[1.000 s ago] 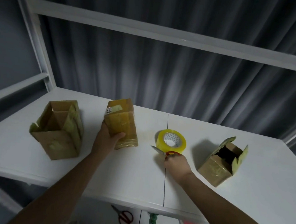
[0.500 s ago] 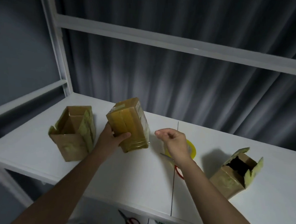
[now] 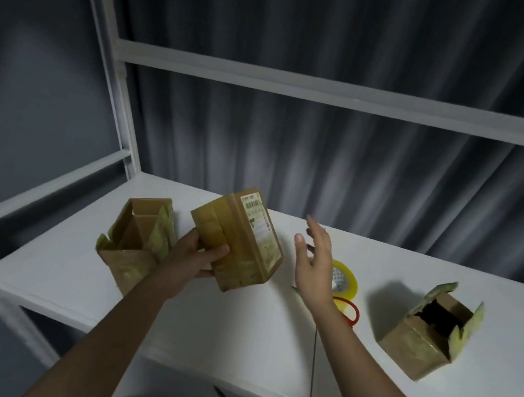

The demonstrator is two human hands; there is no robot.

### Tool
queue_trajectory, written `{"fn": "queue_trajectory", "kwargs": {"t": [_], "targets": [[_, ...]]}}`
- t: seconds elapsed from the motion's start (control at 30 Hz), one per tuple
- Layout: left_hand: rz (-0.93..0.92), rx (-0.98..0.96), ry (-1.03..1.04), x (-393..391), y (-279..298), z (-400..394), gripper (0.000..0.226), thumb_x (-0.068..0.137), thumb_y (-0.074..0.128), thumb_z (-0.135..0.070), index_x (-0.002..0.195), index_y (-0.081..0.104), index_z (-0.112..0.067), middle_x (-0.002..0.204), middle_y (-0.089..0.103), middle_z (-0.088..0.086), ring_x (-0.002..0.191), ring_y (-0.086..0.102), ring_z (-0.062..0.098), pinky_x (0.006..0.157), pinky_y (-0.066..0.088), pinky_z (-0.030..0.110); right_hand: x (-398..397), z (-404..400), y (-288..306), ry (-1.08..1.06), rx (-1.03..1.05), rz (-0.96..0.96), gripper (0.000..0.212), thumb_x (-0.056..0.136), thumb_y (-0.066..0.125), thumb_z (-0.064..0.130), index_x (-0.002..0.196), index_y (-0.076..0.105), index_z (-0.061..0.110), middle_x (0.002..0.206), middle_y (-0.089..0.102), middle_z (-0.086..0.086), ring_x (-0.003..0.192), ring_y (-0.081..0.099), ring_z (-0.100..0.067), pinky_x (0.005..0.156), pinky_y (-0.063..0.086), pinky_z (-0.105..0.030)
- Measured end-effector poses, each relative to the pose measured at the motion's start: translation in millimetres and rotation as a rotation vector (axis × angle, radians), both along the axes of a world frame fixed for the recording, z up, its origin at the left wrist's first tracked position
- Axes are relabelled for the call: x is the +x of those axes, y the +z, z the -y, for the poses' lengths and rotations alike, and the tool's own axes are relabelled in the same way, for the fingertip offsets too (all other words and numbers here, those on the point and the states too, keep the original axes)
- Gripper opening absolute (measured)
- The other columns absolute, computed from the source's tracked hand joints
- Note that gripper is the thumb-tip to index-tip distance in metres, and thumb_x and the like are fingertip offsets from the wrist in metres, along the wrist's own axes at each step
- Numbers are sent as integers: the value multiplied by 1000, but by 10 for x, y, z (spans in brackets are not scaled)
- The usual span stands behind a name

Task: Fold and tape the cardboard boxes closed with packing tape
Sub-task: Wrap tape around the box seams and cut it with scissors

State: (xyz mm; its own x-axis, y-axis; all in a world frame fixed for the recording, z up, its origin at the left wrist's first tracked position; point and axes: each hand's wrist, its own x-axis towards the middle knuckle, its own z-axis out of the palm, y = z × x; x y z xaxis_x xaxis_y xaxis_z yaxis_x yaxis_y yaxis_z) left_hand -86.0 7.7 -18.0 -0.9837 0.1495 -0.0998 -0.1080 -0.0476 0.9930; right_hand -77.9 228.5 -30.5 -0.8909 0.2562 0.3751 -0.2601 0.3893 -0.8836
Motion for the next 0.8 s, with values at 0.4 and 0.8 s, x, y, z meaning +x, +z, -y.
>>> {"fn": "queue_trajectory", "kwargs": {"t": [0.4, 0.8], "targets": [[10, -203, 161, -38, -43, -294, 52, 78, 72, -46, 120, 56, -19, 99, 67, -2, 85, 68, 18, 76, 58, 36, 3, 245, -63, 371, -8, 363, 66, 88, 47, 64, 146, 35, 32, 143, 44, 14, 131, 41, -4, 113, 32, -31], [234, 97, -63, -37, -870, -505, 121, 55, 62, -82, 151, 7, -32, 148, 39, 0, 122, 53, 20, 102, 45, 47, 164, 347, -602, 233, -241, 569, 42, 96, 44, 48, 126, 57, 22, 113, 67, 2, 97, 64, -9, 75, 49, -10]]}}
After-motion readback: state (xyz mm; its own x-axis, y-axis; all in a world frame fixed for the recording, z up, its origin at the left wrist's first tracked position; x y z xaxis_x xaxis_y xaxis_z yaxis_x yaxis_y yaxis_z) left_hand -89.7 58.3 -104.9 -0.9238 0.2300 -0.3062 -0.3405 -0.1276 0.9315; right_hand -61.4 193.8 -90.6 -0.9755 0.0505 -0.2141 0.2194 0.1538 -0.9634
